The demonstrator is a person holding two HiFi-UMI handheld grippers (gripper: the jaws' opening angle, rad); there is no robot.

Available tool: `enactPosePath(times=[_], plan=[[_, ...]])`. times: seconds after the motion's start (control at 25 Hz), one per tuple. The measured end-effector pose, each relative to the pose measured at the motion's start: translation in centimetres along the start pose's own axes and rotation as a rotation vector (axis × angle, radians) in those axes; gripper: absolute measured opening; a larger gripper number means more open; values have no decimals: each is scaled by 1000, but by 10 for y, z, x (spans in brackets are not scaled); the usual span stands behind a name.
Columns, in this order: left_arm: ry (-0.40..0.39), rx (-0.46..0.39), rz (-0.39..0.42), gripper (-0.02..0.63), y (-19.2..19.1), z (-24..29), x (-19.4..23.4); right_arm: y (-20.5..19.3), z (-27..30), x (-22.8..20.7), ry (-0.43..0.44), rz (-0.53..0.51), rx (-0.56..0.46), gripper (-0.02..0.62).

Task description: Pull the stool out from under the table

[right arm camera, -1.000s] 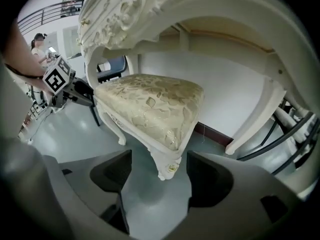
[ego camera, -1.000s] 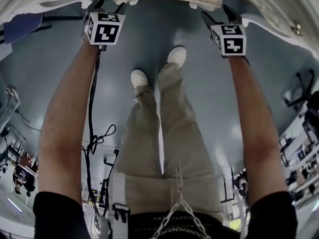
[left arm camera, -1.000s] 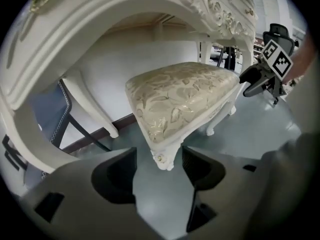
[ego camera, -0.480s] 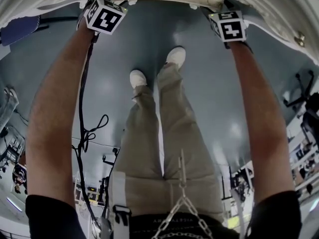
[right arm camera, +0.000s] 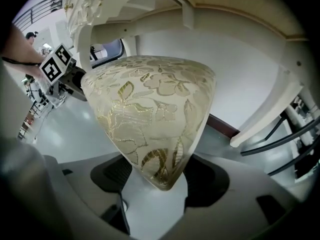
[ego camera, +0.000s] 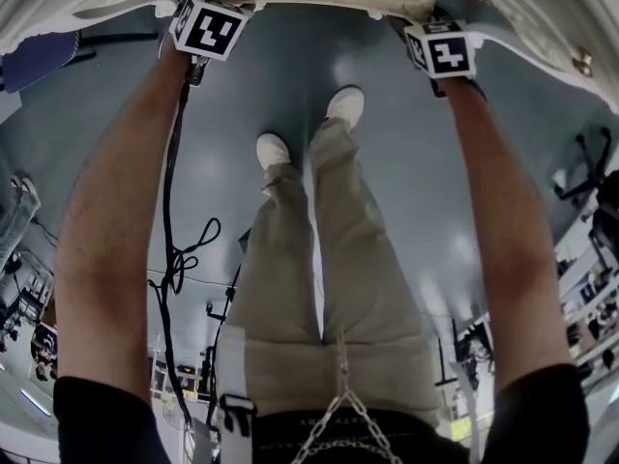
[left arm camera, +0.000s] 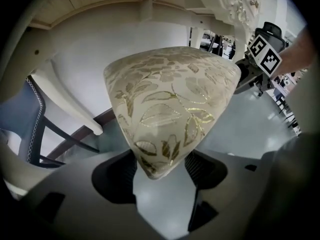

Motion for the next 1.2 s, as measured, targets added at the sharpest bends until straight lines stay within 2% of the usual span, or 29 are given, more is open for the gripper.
enactPosePath(times=[0.16,0.32,0.44,0.76,1.2], plan=[[-8,16,21,300,-15,-8,-14,-18,-8,14,18,7,5,319],[-9,-5,-8,301,-33,-13,-22,-24,-16,26,16,9,6,318],[-3,0,0,300,-45,-15,-30,-34,-21,35,16,14,22,312],[-63,25,20,299,-72,-21,-57,-62,-40,59,58,26,73,305],[-80,31,29,300,-111,-32,-88,-106,-59,93,64,61,117,305]])
Point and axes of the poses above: the fingertips, and each gripper's own axes: z forward along the fingers, x to its left, y out of its top, the point moved 7 cm from there along -z, backward along the fingers, and after that the axes turned 6 degrees about -y, right-handed, at the moved point
